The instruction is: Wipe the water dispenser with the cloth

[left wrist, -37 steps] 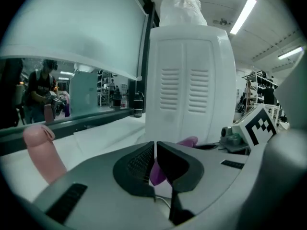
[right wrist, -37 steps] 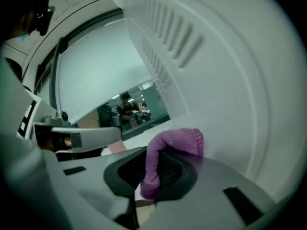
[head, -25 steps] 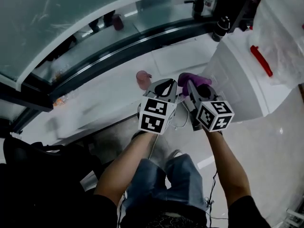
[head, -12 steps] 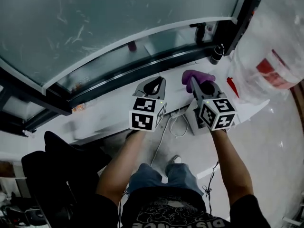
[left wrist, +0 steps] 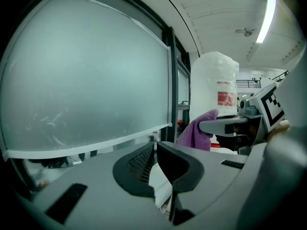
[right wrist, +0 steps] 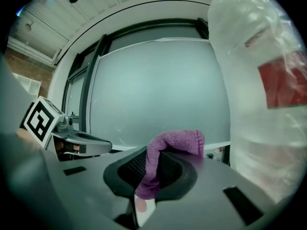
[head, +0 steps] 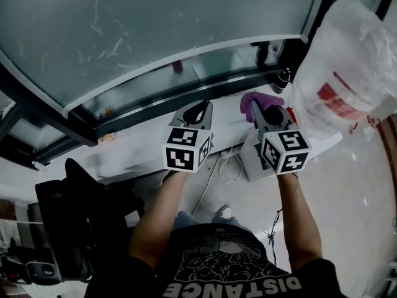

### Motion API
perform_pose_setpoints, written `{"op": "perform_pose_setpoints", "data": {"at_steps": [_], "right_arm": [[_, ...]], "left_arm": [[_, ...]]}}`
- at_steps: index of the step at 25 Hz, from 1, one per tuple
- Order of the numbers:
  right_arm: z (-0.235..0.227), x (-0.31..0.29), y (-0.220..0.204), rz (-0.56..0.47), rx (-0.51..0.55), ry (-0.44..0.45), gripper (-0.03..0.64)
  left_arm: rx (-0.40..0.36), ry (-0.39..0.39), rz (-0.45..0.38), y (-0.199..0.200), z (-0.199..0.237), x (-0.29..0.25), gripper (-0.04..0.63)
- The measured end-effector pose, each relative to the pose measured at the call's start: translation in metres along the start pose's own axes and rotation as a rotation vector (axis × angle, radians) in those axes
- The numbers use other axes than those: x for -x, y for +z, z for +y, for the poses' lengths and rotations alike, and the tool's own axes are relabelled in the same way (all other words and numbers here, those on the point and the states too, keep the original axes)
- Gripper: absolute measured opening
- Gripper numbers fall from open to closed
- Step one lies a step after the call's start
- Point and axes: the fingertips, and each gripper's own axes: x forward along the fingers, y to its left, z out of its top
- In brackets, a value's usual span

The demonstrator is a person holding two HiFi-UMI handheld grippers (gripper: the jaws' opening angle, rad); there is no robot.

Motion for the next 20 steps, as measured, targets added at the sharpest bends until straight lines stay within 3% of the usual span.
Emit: {"op": "perform_pose_setpoints", "data": {"at_steps": [11,20], "right_arm": [[-0.01,0.008,0.001,-0.01,0.059,0.028,0.046],[-0.015,0.018,0.005,-0.017,0.075,0.028,0.046]], "left_arm": [[0.002,0.081,-0.002,-0.002,-0.001,0.007,0.038],[-0.007,0.089,0.004,0.002,-0.015,0.011,0.038]]}}
